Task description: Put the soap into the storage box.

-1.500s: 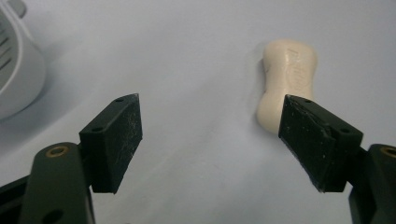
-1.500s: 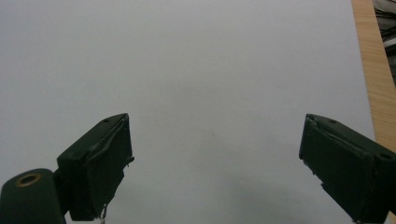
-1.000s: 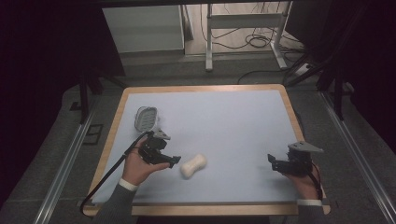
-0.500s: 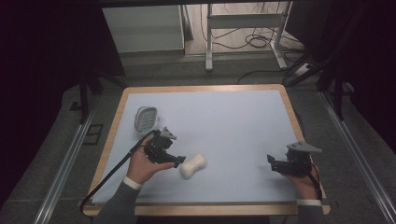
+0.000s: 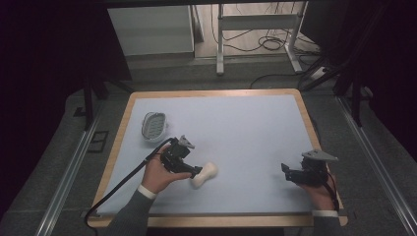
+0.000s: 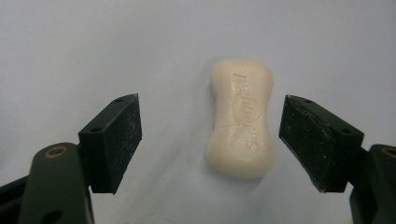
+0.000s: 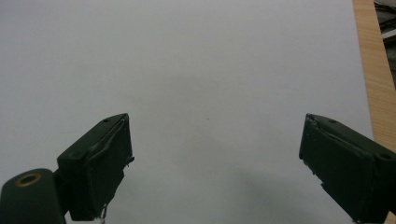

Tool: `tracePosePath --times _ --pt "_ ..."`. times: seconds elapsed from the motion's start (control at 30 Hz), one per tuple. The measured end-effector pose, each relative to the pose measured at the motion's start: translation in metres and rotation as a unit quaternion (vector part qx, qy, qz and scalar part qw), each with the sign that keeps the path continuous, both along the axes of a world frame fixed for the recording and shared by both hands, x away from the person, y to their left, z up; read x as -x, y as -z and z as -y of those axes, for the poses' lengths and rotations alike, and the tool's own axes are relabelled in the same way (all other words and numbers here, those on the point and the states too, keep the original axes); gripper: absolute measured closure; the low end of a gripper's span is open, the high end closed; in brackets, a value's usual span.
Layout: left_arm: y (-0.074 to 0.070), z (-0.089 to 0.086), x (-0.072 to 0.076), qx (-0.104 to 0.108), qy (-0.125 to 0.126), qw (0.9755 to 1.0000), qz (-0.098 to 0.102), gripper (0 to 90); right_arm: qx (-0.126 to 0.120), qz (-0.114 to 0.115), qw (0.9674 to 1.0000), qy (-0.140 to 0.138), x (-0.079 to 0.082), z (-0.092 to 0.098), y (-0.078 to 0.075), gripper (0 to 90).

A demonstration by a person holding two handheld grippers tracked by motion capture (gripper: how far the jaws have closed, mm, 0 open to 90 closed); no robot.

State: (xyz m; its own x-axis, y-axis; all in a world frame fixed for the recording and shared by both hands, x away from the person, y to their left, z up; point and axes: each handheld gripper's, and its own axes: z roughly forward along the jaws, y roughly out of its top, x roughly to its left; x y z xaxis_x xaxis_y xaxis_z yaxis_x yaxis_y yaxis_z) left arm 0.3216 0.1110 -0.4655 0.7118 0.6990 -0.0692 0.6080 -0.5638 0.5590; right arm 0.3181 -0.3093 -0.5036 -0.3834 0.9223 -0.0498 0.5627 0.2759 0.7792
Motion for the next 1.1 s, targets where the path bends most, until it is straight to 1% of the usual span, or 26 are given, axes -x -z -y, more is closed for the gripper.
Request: tracePosePath --times 0.2,0.4,0.5,0.53,0.57,0.63,0.7,0.8,0.83,0.87,0.97,1.03,1.07,1.1 --pt "0.011 0.009 -0.002 -0.003 0.009 0.9998 -0.015 21.7 0.0 0.0 1.0 -0.001 0.0 -0.002 0.0 9.3" --pt "0.019 0.015 -0.003 -0.014 0.014 0.9993 -0.032 21.9 0.003 -0.004 1.0 -0.003 -0.001 -0.002 0.003 9.4" --pt "0.025 0.019 -0.004 -0.024 0.015 0.9988 -0.039 22.0 0.003 -0.006 1.0 -0.002 -0.002 -0.002 0.004 9.3" --pt "0.027 0.022 -0.003 -0.036 0.017 0.9984 -0.039 22.0 0.002 -0.006 1.0 -0.002 -0.002 -0.002 0.004 9.4" --pt "0.027 0.023 -0.003 -0.043 0.02 0.9981 -0.039 22.0 0.003 -0.006 1.0 -0.002 -0.002 -0.002 0.004 9.4" --pt "0.029 0.029 -0.003 -0.046 0.026 0.9978 -0.041 22.2 0.003 -0.005 1.0 -0.002 -0.002 -0.003 0.004 9.4" --pt "0.031 0.035 -0.004 -0.056 0.027 0.9971 -0.043 22.9 0.003 -0.006 1.0 -0.002 -0.002 -0.003 0.004 9.3" --pt "0.033 0.037 -0.005 -0.055 0.027 0.997 -0.047 24.5 0.003 -0.006 1.0 -0.002 -0.002 -0.002 0.004 9.4" --pt "0.034 0.037 -0.005 -0.06 0.025 0.9968 -0.046 24.5 0.003 -0.006 1.0 -0.002 -0.002 -0.002 0.004 9.4" --pt "0.036 0.038 -0.004 -0.059 0.023 0.9969 -0.047 25.3 0.003 -0.005 1.0 -0.002 -0.002 -0.002 0.004 9.3" --pt "0.038 0.039 -0.004 -0.064 0.028 0.9962 -0.051 27.8 0.004 -0.005 1.0 -0.001 -0.002 -0.001 0.004 9.4" --pt "0.039 0.04 -0.004 -0.068 0.029 0.9959 -0.052 29.2 0.004 -0.006 1.0 0.0 -0.002 -0.001 0.004 9.4" --pt "0.04 0.04 -0.004 -0.07 0.029 0.9957 -0.052 32.2 0.003 -0.005 1.0 0.0 -0.001 -0.001 0.003 9.4" --pt "0.041 0.04 -0.004 -0.071 0.028 0.9957 -0.052 32.2 0.003 -0.005 1.0 0.0 -0.001 -0.001 0.003 9.4"
